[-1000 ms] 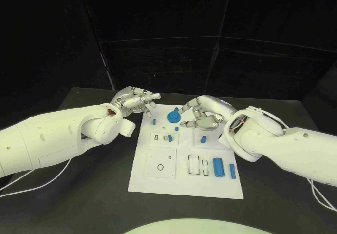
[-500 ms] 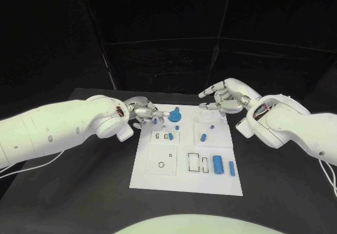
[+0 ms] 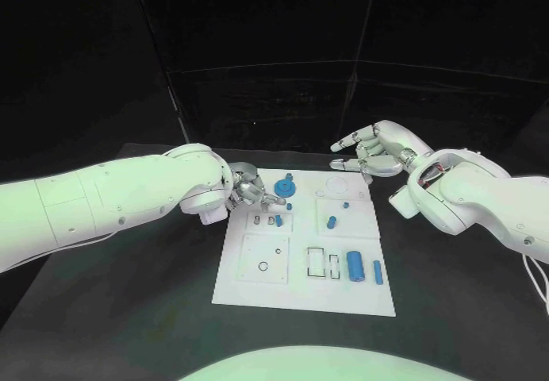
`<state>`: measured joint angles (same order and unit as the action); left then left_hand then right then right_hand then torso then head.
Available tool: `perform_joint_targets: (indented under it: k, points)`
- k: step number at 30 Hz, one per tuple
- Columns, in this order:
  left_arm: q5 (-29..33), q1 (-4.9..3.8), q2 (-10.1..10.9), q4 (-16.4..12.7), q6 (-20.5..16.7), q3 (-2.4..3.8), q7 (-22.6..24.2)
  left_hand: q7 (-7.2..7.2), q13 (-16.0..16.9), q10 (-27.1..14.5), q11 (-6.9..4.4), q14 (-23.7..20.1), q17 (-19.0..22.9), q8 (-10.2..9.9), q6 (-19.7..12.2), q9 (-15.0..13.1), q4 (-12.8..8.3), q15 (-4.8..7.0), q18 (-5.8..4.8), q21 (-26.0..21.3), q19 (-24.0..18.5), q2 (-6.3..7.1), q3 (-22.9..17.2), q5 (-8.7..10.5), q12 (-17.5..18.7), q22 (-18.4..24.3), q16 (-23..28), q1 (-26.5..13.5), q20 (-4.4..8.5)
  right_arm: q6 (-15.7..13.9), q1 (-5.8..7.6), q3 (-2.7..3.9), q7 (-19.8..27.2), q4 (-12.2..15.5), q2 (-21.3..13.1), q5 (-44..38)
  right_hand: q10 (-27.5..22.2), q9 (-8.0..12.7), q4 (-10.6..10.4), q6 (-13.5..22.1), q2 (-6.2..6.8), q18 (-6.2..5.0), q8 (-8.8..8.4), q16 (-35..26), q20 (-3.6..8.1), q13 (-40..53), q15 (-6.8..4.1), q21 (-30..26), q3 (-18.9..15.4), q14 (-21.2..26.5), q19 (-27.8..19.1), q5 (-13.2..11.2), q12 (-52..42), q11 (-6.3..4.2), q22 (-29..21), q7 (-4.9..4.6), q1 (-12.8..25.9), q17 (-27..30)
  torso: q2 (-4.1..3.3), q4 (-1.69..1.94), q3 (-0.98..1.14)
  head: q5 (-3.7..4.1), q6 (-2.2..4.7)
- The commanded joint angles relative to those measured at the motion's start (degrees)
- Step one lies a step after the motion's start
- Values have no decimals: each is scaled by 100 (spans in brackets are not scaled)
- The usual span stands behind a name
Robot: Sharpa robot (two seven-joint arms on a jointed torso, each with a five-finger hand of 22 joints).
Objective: Assemble the parts on the task board
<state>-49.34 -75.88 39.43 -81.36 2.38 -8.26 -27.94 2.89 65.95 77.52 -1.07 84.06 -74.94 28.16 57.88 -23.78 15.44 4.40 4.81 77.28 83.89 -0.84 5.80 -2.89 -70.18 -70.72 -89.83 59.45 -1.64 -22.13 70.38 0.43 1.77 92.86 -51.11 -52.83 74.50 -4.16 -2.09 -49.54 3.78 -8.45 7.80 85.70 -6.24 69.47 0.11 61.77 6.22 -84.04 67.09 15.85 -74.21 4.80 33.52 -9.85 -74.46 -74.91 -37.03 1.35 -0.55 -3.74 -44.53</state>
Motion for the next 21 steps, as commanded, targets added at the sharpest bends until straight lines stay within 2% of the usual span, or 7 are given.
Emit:
perform_joint_targets:
  k: [1,2,7,11,14,18,21]
  points:
    - [-427,-22,-84,57,299,-13,-487,-8,40,32,-25,594,-1506,55,-42,-59,21,54,-112,38,82,-47,59,13,-44,-51,-17,4,48,6,22,5,50,-24,17,103,-73,2,4,-15,6,-122,35,-48,13,-44,8,-50,-46,-345,-66,35,56,-5,-75,3,73,-450,-8,8,-4,8,-4]
    - [-443,-26,-118,81,322,-17,-511,-10,47,35,-27,594,-1506,76,-53,-84,21,56,-113,44,82,-54,74,13,-51,-59,-17,29,49,13,24,5,44,-31,23,104,-79,3,2,-11,4,-124,34,-51,13,-51,8,-59,-50,-343,-72,38,62,-5,-90,2,74,-445,-8,6,1,12,-14]
    - [-482,-44,-275,221,410,-29,-583,-13,58,30,-31,594,-1506,176,-131,-208,-65,60,-113,56,74,-45,149,13,-61,-75,-17,237,54,43,30,5,11,-43,34,104,-93,5,-3,1,-4,-132,35,-66,13,-66,8,-89,-59,-337,-92,50,75,-4,-138,2,70,-419,-15,5,-8,6,-44]
    - [-492,-50,-388,306,469,-41,-608,-14,64,31,-32,594,-1506,195,-148,-234,-73,60,-116,67,76,-54,167,13,-66,-92,-17,262,54,78,33,5,-19,-49,43,104,-98,6,6,8,-5,-133,39,-73,14,-71,7,-100,-65,-335,-96,59,79,-5,-151,2,48,-411,-17,-10,-1,2,-54]
    - [-495,-51,-466,348,519,-45,-620,-14,65,31,-32,594,-1506,202,-153,-243,-75,60,-116,70,77,-57,174,13,-67,-96,-17,271,54,113,34,5,-46,-72,66,104,-106,6,8,9,-5,-138,40,-83,14,-82,6,-117,-67,-330,-109,60,87,-6,-182,2,44,-389,-16,-4,-14,15,-56]
    - [-523,-51,-581,433,611,-48,-634,-16,72,32,-34,594,-1506,239,-175,-290,-92,61,-117,77,76,-88,196,12,-74,-107,-17,321,55,146,34,5,-71,-84,98,104,-110,6,8,10,-6,-142,41,-92,14,-87,6,-131,-68,-326,-120,61,91,-6,-208,2,42,-370,-20,0,-7,11,-77]
    - [-559,-51,-641,489,664,-52,-640,-16,71,30,-34,594,-1506,257,-190,-314,-107,61,-117,80,75,-104,206,12,-73,-111,-17,352,55,165,34,5,-80,-65,107,104,-113,6,9,11,-8,-144,43,-97,14,-89,6,-139,-70,-324,-124,66,93,-6,-220,2,38,-363,-19,-3,-10,15,-86]
